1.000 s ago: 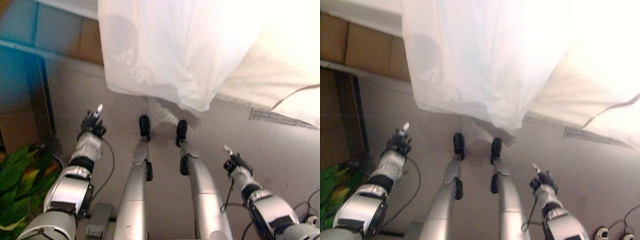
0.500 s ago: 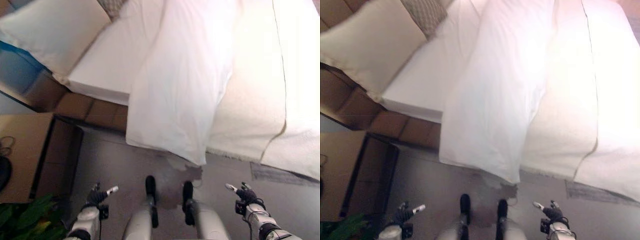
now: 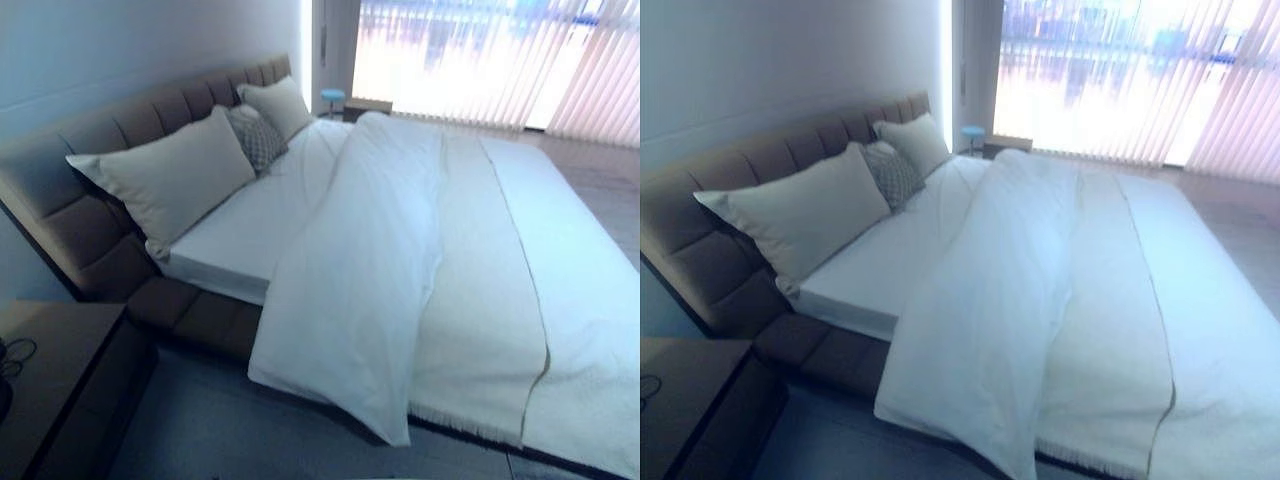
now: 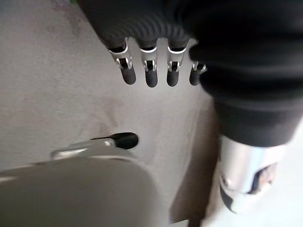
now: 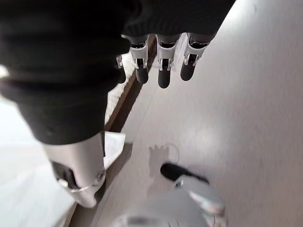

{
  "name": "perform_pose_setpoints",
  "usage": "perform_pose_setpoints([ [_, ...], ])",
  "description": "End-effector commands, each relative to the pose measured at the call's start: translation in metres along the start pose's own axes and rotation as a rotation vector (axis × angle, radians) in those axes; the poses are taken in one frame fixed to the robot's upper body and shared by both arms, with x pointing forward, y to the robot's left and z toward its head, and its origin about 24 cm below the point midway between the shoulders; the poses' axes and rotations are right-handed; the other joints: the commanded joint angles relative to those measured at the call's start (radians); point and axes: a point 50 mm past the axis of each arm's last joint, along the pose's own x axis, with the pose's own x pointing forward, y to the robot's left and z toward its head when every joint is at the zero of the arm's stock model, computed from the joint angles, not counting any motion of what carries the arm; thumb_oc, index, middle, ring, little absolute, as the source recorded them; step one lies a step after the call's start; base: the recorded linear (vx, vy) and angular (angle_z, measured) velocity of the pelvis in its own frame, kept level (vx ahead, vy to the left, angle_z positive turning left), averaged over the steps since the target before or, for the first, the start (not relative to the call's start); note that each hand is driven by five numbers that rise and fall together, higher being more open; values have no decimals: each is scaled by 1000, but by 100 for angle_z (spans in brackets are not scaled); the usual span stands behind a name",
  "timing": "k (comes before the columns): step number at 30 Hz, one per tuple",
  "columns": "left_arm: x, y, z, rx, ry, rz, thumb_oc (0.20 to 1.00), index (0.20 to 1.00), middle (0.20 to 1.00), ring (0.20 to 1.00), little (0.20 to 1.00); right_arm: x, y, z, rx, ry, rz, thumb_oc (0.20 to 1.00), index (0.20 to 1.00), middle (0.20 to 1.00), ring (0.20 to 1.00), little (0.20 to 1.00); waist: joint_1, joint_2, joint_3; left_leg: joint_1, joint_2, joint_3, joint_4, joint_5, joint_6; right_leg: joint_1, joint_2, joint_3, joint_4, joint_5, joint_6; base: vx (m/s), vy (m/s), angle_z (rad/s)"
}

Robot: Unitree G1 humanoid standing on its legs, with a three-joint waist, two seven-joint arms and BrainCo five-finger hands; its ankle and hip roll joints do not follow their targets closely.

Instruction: Make the bed

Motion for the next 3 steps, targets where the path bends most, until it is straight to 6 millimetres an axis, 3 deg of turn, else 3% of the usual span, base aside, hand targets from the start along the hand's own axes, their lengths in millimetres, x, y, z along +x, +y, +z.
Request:
perform_pose_setpoints([
  [1, 2, -1, 14, 170, -33, -7, 1000, 1000, 1000, 1000, 1000, 4, -8, 37, -44, -84, -8, 1000, 1000, 1000, 1000, 1000, -15, 12, 9, 8, -27, 0, -31, 2, -43, 55, 43, 16, -108, 28, 75, -21, 51, -1],
  [3, 2, -2, 20, 220, -57, -20, 1000, 1000, 1000, 1000, 1000, 4, -5, 35, -84, -76, 2, 1000, 1000, 1000, 1000, 1000, -17, 14, 8, 11, -27, 7, -31, -1, -44, 57, 40, 16, -116, 34, 78, -30, 46, -3],
])
